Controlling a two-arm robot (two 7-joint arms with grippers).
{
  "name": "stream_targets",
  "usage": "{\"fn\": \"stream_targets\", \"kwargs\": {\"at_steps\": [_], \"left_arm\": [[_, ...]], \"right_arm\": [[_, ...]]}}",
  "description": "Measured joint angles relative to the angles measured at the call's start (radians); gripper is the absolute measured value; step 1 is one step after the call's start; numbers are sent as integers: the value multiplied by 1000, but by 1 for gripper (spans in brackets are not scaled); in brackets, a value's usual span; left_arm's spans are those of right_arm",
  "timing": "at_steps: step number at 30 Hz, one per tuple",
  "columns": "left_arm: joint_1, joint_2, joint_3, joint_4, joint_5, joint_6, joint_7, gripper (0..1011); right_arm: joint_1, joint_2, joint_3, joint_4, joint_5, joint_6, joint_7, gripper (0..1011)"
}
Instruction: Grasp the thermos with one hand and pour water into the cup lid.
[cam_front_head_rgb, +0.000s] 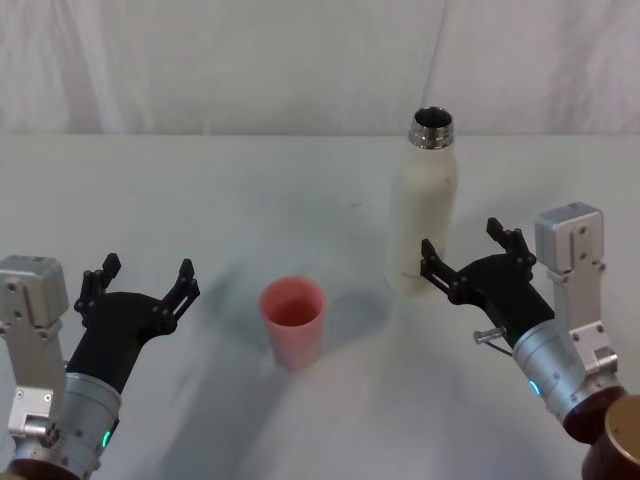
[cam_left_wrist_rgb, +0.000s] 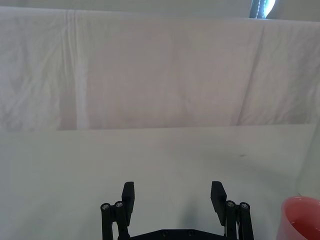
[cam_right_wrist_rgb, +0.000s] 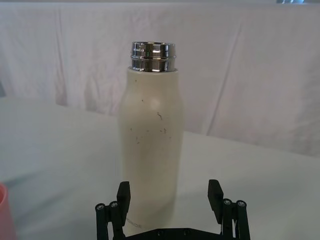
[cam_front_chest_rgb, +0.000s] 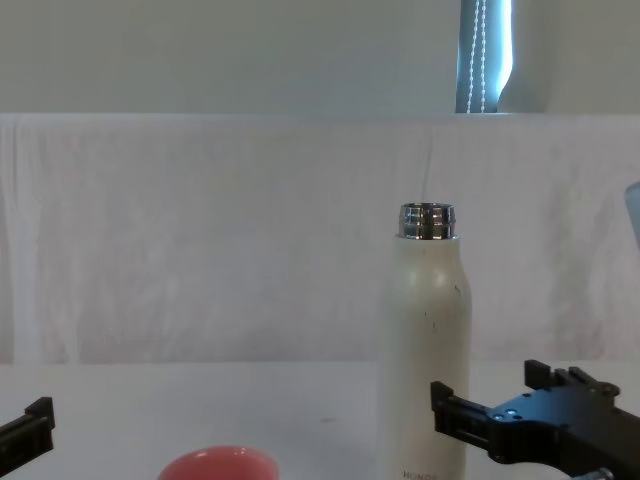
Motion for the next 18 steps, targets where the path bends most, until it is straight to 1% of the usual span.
{"fn": "stream_targets", "kwargs": {"at_steps": [9, 18], "left_arm": [[0, 0, 0, 0, 0, 0, 0, 1001], [0, 0, 0, 0, 0, 0, 0, 1001]], "right_arm": [[44, -21, 6, 50, 27, -3, 26, 1001], [78, -32, 4, 76, 42, -2, 35, 1001]]}}
